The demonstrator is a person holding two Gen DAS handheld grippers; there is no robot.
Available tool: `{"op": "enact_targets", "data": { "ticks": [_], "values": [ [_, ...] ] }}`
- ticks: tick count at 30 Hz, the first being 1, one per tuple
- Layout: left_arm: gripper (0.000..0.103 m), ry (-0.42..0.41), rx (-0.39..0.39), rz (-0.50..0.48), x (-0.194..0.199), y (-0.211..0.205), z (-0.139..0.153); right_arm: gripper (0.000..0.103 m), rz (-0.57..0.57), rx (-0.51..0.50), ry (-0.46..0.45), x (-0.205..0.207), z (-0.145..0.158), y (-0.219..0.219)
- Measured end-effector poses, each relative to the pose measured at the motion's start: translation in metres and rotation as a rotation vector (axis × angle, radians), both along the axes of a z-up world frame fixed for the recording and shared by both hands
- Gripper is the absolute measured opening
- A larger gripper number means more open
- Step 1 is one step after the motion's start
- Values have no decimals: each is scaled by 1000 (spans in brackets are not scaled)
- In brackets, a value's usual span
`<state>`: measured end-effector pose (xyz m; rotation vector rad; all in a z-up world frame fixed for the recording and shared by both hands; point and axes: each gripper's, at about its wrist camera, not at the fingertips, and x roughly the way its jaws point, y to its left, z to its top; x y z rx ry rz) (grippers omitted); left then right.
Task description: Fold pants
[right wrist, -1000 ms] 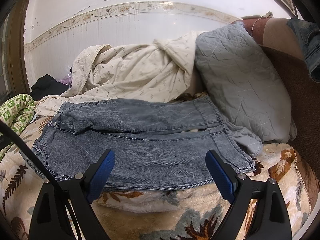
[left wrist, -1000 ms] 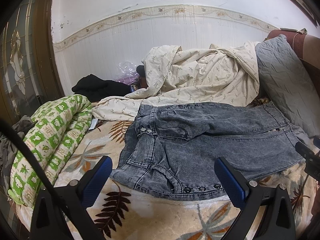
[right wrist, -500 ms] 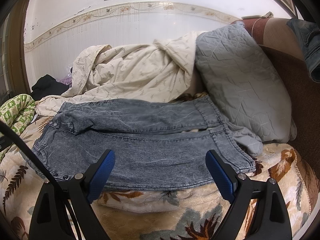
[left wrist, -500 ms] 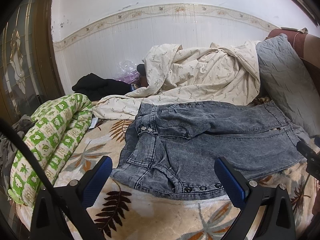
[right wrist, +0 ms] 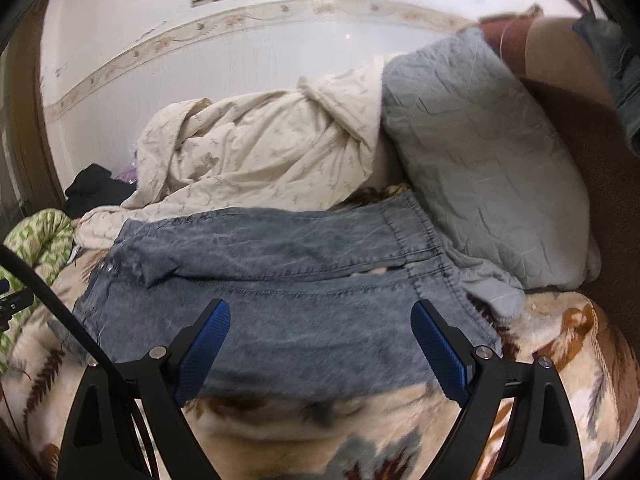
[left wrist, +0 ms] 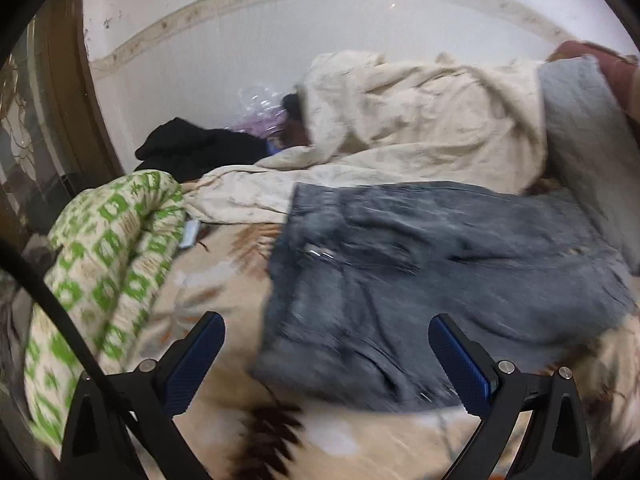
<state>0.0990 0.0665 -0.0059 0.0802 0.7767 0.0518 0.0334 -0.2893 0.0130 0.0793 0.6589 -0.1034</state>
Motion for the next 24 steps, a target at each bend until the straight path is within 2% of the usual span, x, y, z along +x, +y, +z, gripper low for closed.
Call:
{"op": "enact_targets", "data": {
  "ticks": [3, 6, 8, 13, 16, 22, 24],
  "values": [
    [103, 51, 29, 41, 61, 24, 2, 92, 8, -10, 33, 36, 12, -26],
    [103, 136, 8, 78, 122, 47, -8, 92, -10, -22, 66, 76, 18, -52],
    [103, 191, -11, 111, 165, 62, -20, 92, -36, -4, 76, 102, 20, -70],
    [103, 290, -55, 172, 240, 82, -52, 92, -74, 110, 100, 167, 14, -114],
    [102, 323, -76, 189, 267, 81, -69, 92, -115, 193, 130, 199, 2, -143],
    [101, 330, -11, 170, 308, 59, -93, 92, -169, 264, 184, 248, -29, -180],
    [94, 338, -10, 160, 316, 55, -100, 92, -190, 298, 193, 262, -39, -190]
  ]
}}
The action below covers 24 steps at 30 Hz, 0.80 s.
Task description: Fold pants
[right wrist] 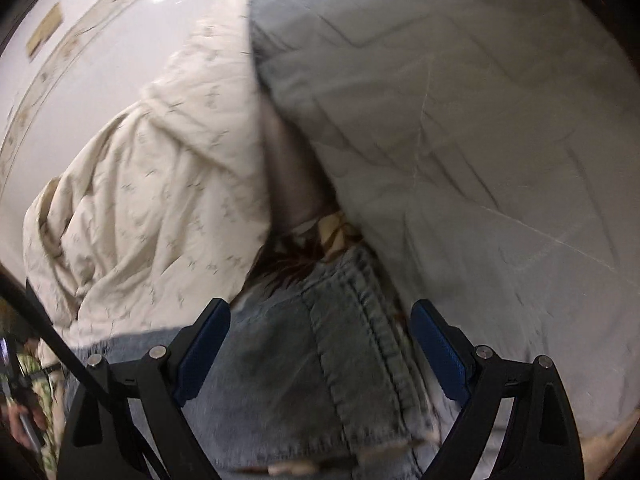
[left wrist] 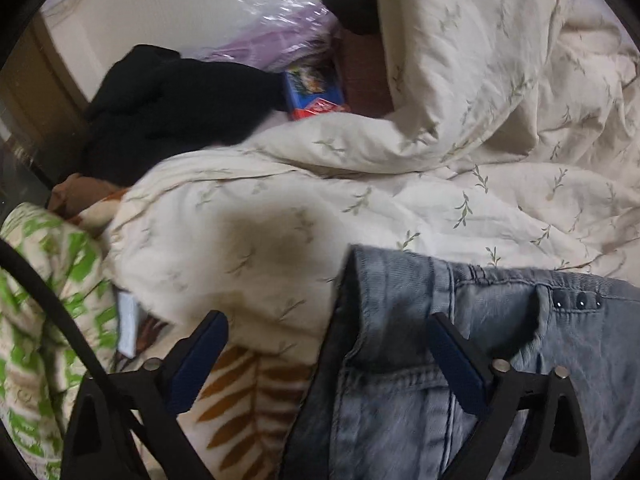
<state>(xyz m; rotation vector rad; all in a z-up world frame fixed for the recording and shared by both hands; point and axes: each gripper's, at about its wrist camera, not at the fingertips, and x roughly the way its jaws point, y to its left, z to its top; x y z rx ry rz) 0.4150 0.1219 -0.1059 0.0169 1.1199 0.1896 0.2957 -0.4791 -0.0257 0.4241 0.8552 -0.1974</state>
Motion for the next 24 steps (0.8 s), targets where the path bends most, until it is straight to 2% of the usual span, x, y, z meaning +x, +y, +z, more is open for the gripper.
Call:
{"op": "enact_targets", "data": {
  "ticks": [5, 9, 14, 16, 19, 20, 21, 22, 24],
  "values": [
    [78, 32, -16, -22, 17, -6, -20, 92, -28, 37, 3, 26, -19, -8],
    [57, 27, -65, -47, 23, -7, -28, 91, -27, -46, 62, 44, -31, 3],
    [48, 12, -31, -68, 29, -18, -30, 91, -49, -96, 76, 57, -35, 8],
    [41, 2, -26, -79, 24, -23, -30, 89, -51, -140, 96, 64, -38, 13],
    [38, -10, -13, -87, 28, -30, -33, 75, -25, -217, 155, 77, -50, 26],
    [36, -11, -13, -88, 27, -33, -33, 61, -10, -218, 175, 81, -55, 28],
    [35, -12, -14, -88, 25, -35, -33, 54, -14, -214, 210, 84, -63, 26],
    [34, -15, -15, -88, 27, -37, -33, 52, -38, -212, 232, 86, -69, 22],
    [29, -17, -21, -91, 20, -44, -32, 42, -51, -209, 227, 87, -73, 17]
  ]
}}
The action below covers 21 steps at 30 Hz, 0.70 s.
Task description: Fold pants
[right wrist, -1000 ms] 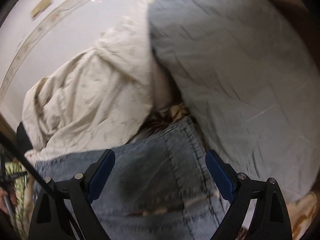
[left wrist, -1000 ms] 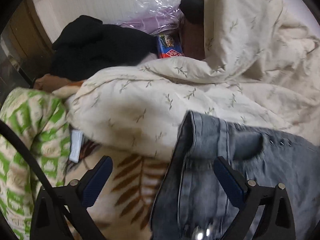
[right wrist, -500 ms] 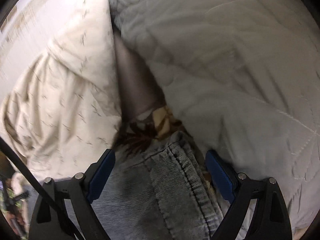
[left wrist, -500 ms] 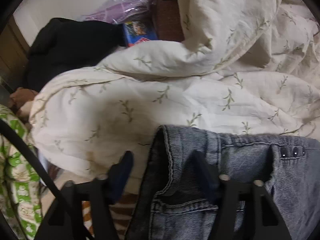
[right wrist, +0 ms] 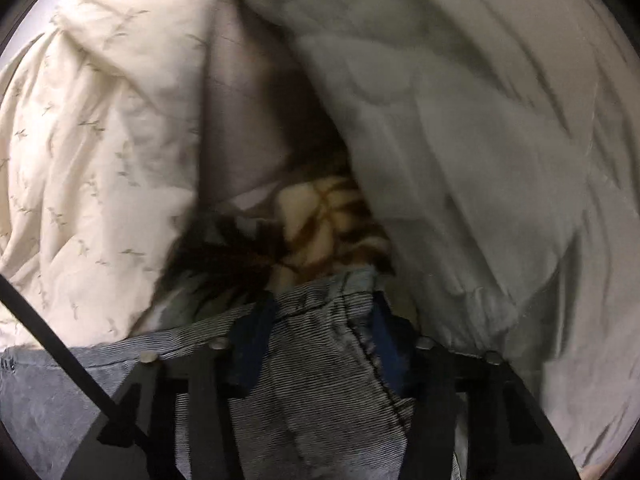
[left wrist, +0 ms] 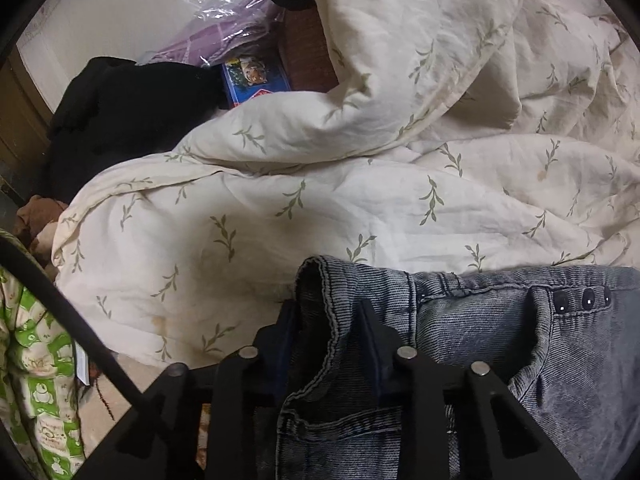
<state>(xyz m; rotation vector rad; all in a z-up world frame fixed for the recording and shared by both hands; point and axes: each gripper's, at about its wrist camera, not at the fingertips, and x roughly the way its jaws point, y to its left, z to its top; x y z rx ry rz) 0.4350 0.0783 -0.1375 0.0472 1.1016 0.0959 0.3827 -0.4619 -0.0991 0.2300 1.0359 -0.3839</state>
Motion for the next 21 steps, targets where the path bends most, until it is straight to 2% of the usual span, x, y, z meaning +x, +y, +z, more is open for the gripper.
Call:
{"op": "enact_targets", "data": {
  "ticks": [2, 3, 6, 9, 13, 21],
  "values": [
    [26, -1, -3, -2, 0, 5, -2, 35, -2, 4, -11, -1, 0, -3],
    [23, -1, -9, -2, 1, 3, -2, 26, 3, 2, -12, -1, 0, -5],
    [18, -2, -23, -1, 0, 5, -2, 19, 33, 17, -19, -4, 2, -13],
    [16, -9, -26, -5, 0, 4, 2, 16, 46, 40, -49, -11, 10, -23],
    [15, -35, -75, 1, -6, 11, 18, 16, 61, 69, -101, -28, 24, -29],
    [15, -137, -181, -10, -40, 27, 74, 16, 63, 123, -202, -73, 72, -31]
  ]
}}
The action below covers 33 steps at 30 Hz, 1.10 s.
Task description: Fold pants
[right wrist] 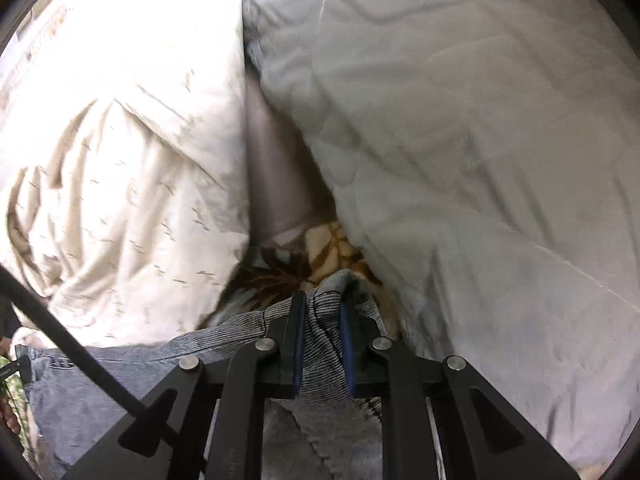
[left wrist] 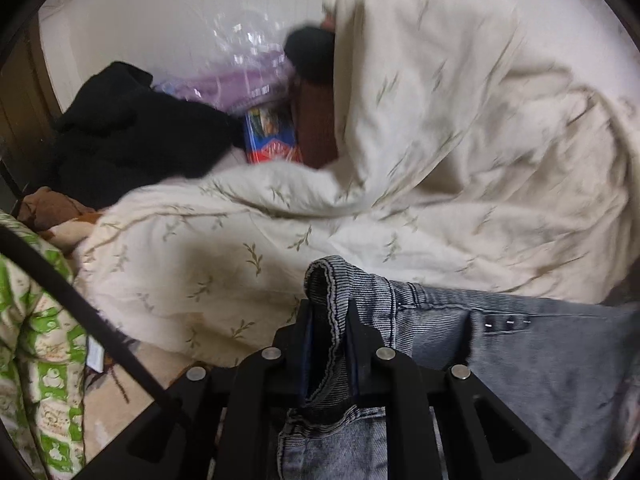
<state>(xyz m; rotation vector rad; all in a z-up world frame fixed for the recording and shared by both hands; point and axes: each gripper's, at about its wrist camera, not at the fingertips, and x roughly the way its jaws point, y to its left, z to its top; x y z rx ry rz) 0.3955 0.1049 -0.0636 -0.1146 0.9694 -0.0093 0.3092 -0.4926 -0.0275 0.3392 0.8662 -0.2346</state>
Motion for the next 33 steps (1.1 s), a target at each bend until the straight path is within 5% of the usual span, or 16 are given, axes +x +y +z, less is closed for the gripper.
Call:
{"op": "enact_targets", "data": {
  "ticks": [9, 18, 25, 31, 33],
  "values": [
    [15, -93, -63, -28, -91, 27, 66, 16, 1, 61, -101, -78, 56, 7],
    [15, -130, -94, -51, -218, 50, 77, 16, -19, 141, -135, -164, 50, 19],
    [13, -83, -129, -37, -308, 63, 23, 16, -30, 182, -79, -243, 14, 20],
    [11, 11, -131, 42, -339, 73, -41, 16, -36, 218, 31, -279, -37, 23],
    [11, 38, -165, 80, -343, 83, -54, 23, -48, 236, 49, -289, -50, 22]
  ]
}}
